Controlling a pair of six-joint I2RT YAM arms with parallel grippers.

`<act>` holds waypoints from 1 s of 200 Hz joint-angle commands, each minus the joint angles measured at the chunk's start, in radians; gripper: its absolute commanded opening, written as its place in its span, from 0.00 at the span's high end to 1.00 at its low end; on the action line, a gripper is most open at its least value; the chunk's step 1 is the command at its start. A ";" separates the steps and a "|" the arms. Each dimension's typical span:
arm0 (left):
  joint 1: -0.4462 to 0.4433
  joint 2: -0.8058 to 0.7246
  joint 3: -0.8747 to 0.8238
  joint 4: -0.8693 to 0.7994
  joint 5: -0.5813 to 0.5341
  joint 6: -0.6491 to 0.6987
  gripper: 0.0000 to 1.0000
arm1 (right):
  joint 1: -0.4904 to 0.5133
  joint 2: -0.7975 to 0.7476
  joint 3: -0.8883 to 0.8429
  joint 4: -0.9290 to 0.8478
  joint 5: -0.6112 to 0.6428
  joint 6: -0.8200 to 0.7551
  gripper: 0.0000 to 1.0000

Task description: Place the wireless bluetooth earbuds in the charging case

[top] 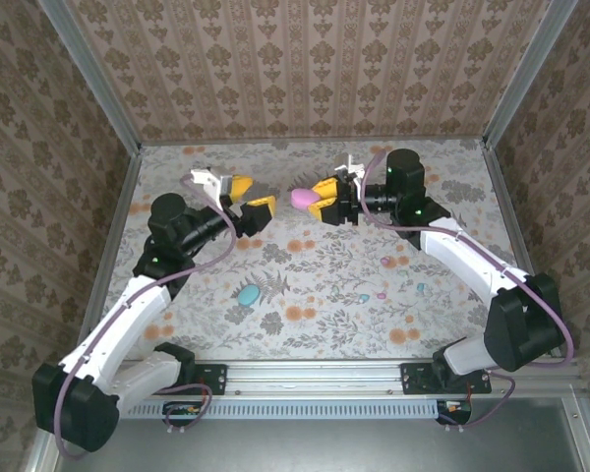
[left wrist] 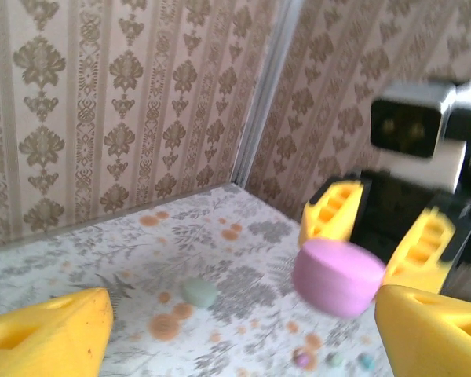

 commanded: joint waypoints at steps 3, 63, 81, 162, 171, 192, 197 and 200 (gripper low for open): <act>0.020 0.037 0.007 0.017 0.252 0.260 0.16 | -0.004 -0.021 0.047 -0.082 -0.073 -0.002 0.57; -0.056 0.118 0.014 0.088 0.327 0.272 0.19 | 0.014 -0.014 0.042 -0.017 -0.085 0.002 0.57; -0.076 0.145 0.035 0.089 0.356 0.262 0.20 | 0.021 -0.020 0.032 -0.009 -0.086 -0.030 0.57; -0.098 0.188 0.059 0.147 0.366 0.201 0.35 | 0.030 -0.026 0.016 0.002 -0.121 -0.117 0.58; -0.102 0.189 0.062 0.145 0.366 0.201 0.35 | 0.030 -0.026 0.015 0.001 -0.122 -0.121 0.58; -0.108 0.190 0.066 0.148 0.364 0.199 0.35 | 0.031 -0.025 0.014 -0.003 -0.123 -0.129 0.58; -0.110 0.191 0.066 0.149 0.364 0.198 0.36 | 0.030 -0.025 0.013 -0.004 -0.123 -0.133 0.58; -0.111 0.192 0.068 0.151 0.364 0.195 0.37 | 0.031 -0.025 0.012 -0.003 -0.123 -0.134 0.58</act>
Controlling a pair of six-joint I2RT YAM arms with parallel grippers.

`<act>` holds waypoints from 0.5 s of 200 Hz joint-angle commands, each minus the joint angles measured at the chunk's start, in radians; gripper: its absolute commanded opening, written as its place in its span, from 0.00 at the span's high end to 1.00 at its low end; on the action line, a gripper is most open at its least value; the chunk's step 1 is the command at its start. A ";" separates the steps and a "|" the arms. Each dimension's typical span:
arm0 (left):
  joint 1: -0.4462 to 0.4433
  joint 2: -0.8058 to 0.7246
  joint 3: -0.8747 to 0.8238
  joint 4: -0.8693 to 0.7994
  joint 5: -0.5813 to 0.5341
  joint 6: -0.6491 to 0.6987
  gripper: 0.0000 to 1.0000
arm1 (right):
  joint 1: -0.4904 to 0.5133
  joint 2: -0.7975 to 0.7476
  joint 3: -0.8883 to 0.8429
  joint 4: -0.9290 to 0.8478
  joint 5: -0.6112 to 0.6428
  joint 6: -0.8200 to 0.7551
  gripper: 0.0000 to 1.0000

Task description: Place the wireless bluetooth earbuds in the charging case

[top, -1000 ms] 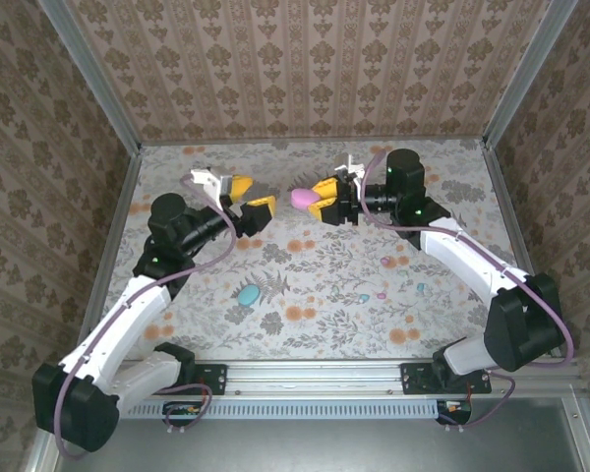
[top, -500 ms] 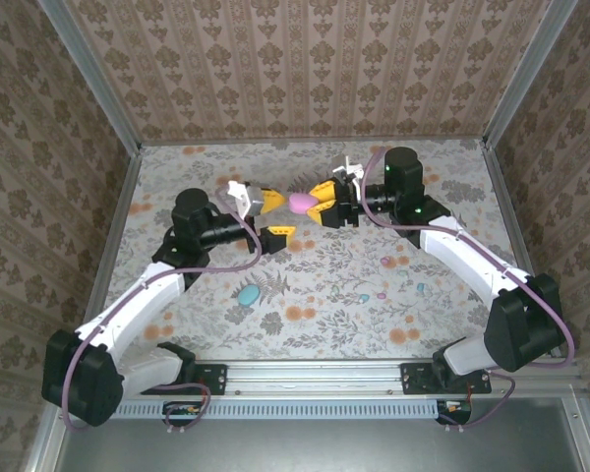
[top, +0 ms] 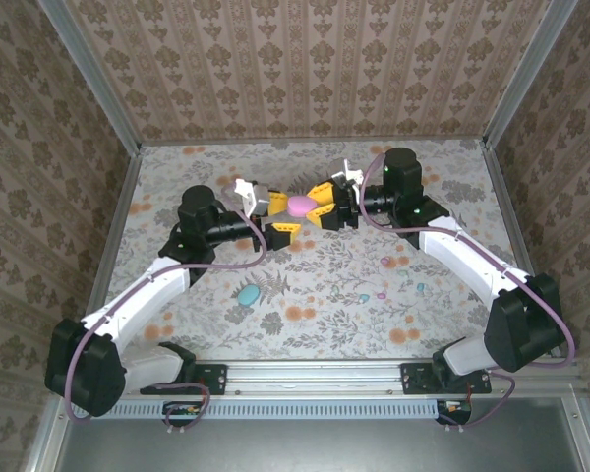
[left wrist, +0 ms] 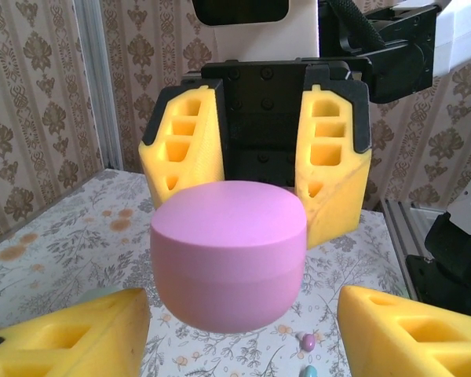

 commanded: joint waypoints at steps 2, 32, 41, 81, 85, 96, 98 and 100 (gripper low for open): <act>-0.012 0.003 0.039 0.050 0.024 -0.020 0.37 | 0.006 -0.024 -0.012 0.022 -0.039 -0.035 0.58; -0.015 0.004 0.039 0.068 0.025 -0.038 0.41 | 0.006 -0.020 -0.012 0.023 -0.038 -0.038 0.58; -0.017 0.005 0.041 0.070 0.023 -0.039 0.43 | 0.006 -0.020 -0.012 0.024 -0.038 -0.038 0.58; -0.020 0.011 0.043 0.069 0.017 -0.040 0.47 | 0.006 -0.020 -0.008 0.025 -0.042 -0.045 0.58; -0.020 0.013 0.043 0.070 0.017 -0.040 0.47 | 0.007 -0.020 -0.008 0.025 -0.040 -0.044 0.58; -0.021 0.012 0.045 0.070 0.017 -0.040 0.47 | 0.007 -0.021 -0.009 0.027 -0.039 -0.043 0.58; -0.021 0.012 0.046 0.070 0.018 -0.040 0.47 | 0.006 -0.021 -0.009 0.027 -0.037 -0.044 0.58; -0.021 0.012 0.046 0.070 0.018 -0.040 0.47 | 0.007 -0.020 -0.009 0.028 -0.038 -0.044 0.58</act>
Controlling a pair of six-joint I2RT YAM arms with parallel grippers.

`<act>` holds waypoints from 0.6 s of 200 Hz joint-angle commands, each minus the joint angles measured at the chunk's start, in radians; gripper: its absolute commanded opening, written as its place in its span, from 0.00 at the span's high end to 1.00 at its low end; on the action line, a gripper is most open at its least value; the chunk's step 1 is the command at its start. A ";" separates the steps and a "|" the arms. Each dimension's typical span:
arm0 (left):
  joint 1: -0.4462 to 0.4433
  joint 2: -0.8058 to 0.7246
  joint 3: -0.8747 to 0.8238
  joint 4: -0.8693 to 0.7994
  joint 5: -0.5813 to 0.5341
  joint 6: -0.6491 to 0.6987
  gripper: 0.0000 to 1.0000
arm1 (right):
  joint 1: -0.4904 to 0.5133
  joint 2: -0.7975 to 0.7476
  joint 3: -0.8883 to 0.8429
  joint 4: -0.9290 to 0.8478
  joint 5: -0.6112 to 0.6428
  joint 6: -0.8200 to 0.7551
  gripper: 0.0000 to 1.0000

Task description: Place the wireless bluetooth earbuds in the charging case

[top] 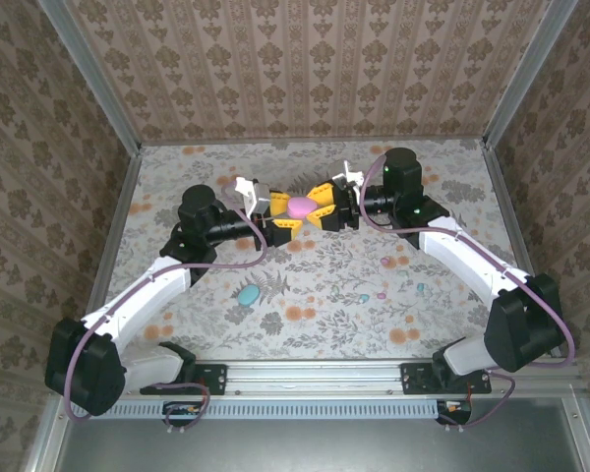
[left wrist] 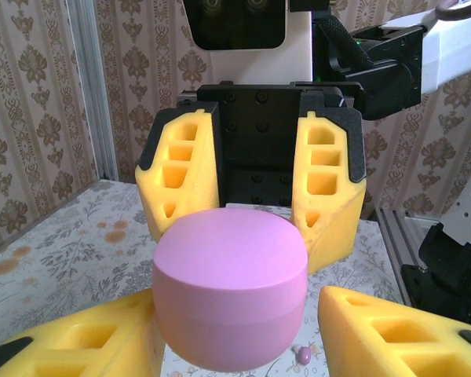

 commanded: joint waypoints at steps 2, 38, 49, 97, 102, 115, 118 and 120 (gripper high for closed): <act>-0.009 0.008 0.040 0.034 0.017 -0.013 0.47 | 0.006 -0.020 -0.008 0.028 -0.020 -0.019 0.58; -0.010 0.012 0.042 0.022 0.013 -0.009 0.50 | 0.006 -0.019 -0.012 0.037 -0.012 -0.018 0.58; -0.010 0.012 0.042 0.022 0.009 -0.011 0.50 | 0.006 -0.019 -0.015 0.042 -0.010 -0.018 0.58; -0.010 0.016 0.046 0.029 0.004 -0.017 0.52 | 0.007 -0.018 -0.023 0.054 0.000 -0.025 0.58; -0.010 0.015 0.044 0.030 0.005 -0.017 0.52 | 0.006 -0.018 -0.024 0.055 0.002 -0.026 0.58; -0.012 0.016 0.044 0.030 0.001 -0.017 0.52 | 0.006 -0.017 -0.027 0.058 0.005 -0.027 0.58; -0.012 0.017 0.046 0.030 0.001 -0.017 0.52 | 0.006 -0.017 -0.028 0.058 0.005 -0.027 0.58; -0.012 0.017 0.045 0.030 0.002 -0.017 0.52 | 0.006 -0.017 -0.027 0.058 0.005 -0.027 0.58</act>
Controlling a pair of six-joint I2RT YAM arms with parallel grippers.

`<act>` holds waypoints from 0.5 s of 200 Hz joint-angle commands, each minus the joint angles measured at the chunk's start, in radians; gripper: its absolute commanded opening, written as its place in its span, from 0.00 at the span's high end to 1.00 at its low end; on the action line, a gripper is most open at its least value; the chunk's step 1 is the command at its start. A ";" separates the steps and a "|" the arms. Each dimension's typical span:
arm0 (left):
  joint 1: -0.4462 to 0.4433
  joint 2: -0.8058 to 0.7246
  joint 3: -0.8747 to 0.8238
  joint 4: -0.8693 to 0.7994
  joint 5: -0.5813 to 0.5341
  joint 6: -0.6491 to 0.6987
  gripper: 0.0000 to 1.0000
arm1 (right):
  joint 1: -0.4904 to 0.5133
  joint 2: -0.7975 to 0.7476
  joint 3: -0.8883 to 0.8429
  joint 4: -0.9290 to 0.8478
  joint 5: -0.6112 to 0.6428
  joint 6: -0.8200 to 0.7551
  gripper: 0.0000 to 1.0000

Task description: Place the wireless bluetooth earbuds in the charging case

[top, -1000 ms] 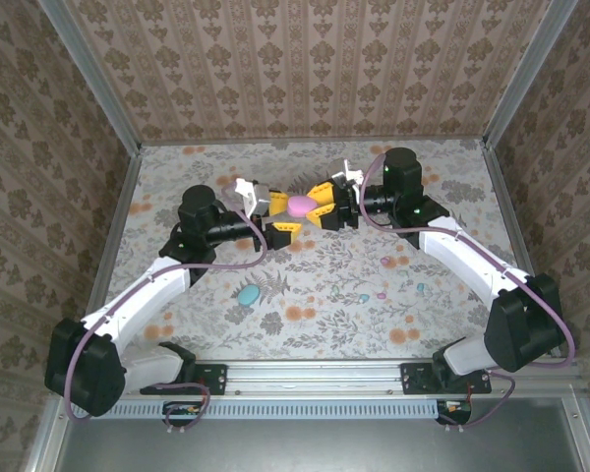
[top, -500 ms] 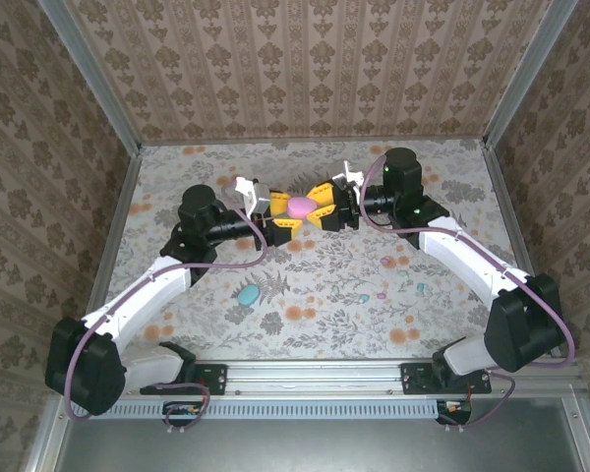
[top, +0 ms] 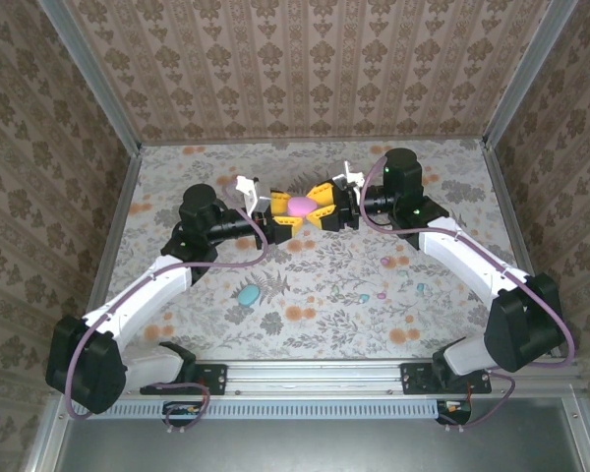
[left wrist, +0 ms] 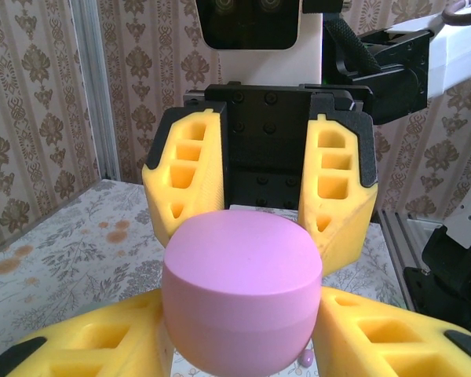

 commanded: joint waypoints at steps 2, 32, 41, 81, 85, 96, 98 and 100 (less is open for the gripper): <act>-0.011 0.007 0.040 0.025 0.009 -0.010 0.52 | 0.006 -0.017 -0.017 0.031 0.006 -0.024 0.58; -0.011 0.005 0.040 0.024 0.003 -0.008 0.51 | 0.007 -0.015 -0.019 0.032 0.009 -0.025 0.58; -0.011 0.005 0.041 0.019 0.003 -0.005 0.52 | 0.008 -0.018 -0.018 0.034 0.008 -0.024 0.58; -0.012 0.007 0.047 0.003 0.004 0.006 0.55 | 0.007 -0.020 -0.018 0.037 0.013 -0.020 0.58; -0.012 0.005 0.049 0.001 0.003 0.008 0.55 | 0.008 -0.021 -0.018 0.038 0.012 -0.020 0.58; -0.012 0.005 0.050 -0.007 0.002 0.012 0.57 | 0.009 -0.022 -0.018 0.040 0.012 -0.014 0.58; -0.012 0.006 0.049 -0.008 0.002 0.013 0.57 | 0.008 -0.023 -0.018 0.041 0.012 -0.014 0.58; -0.012 0.006 0.051 -0.010 0.002 0.014 0.57 | 0.008 -0.023 -0.018 0.041 0.013 -0.012 0.58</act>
